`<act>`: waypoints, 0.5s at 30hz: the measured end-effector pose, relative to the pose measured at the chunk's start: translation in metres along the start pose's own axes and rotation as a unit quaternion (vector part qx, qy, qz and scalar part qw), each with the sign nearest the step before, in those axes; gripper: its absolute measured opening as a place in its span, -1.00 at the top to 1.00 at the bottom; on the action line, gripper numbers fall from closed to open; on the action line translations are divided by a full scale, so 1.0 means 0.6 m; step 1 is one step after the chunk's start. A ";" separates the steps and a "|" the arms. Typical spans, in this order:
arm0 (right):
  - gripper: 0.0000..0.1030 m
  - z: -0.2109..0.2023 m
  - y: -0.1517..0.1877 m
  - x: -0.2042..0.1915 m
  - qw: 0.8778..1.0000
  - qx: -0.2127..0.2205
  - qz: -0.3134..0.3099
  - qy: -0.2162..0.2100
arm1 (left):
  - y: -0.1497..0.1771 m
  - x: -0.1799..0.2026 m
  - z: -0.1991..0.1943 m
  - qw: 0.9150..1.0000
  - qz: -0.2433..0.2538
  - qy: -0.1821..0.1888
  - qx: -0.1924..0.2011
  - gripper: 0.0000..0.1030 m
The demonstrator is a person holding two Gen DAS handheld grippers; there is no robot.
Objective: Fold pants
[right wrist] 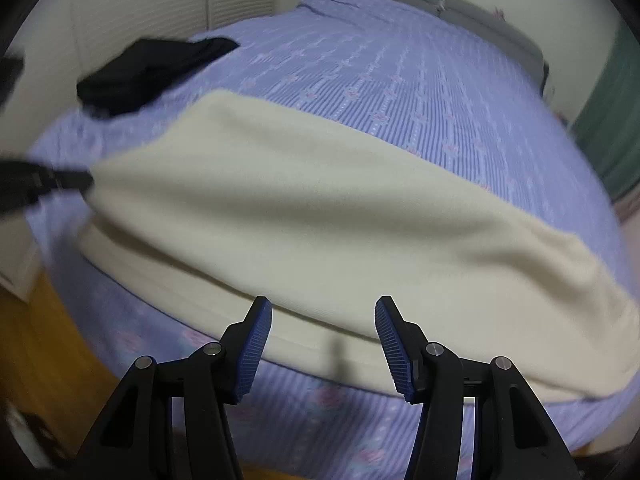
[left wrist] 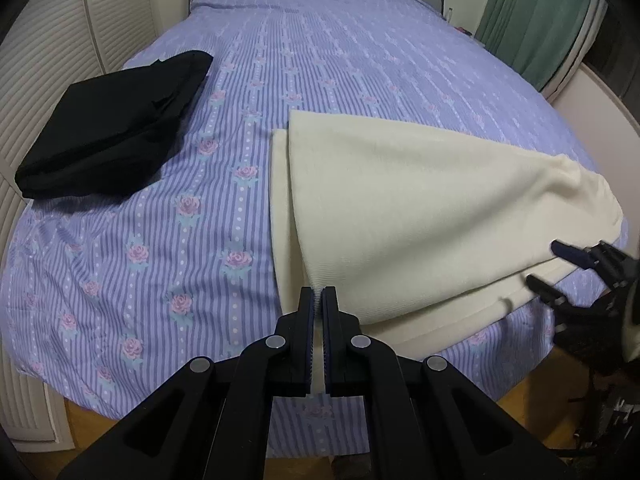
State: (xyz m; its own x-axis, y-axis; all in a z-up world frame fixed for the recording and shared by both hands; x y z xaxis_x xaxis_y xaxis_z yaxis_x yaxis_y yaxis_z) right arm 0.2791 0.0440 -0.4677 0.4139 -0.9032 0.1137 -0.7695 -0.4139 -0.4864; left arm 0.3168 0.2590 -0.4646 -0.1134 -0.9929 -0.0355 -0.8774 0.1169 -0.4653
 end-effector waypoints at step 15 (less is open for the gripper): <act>0.86 0.071 0.008 -0.020 0.994 -0.002 -0.076 0.084 | -0.011 0.003 -0.012 1.000 0.024 0.003 0.008 0.89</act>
State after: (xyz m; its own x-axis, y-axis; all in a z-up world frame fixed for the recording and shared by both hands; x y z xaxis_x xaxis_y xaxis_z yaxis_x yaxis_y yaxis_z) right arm 0.2912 0.0580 -0.5083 0.4396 -0.8359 0.3286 -0.7057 -0.5478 -0.4493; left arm 0.3192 0.2565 -0.4549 -0.1580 -0.9861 -0.0517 -0.8636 0.1634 -0.4771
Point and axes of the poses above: each gripper's, at about its wrist camera, not at the fingertips, and z roughly the way its jaws point, x to its right, y to its underside, the point moved 3 cm from there along z, roughly the way its jaws point, and after that the axes turned 8 degrees about -y, right-handed, at the moved point
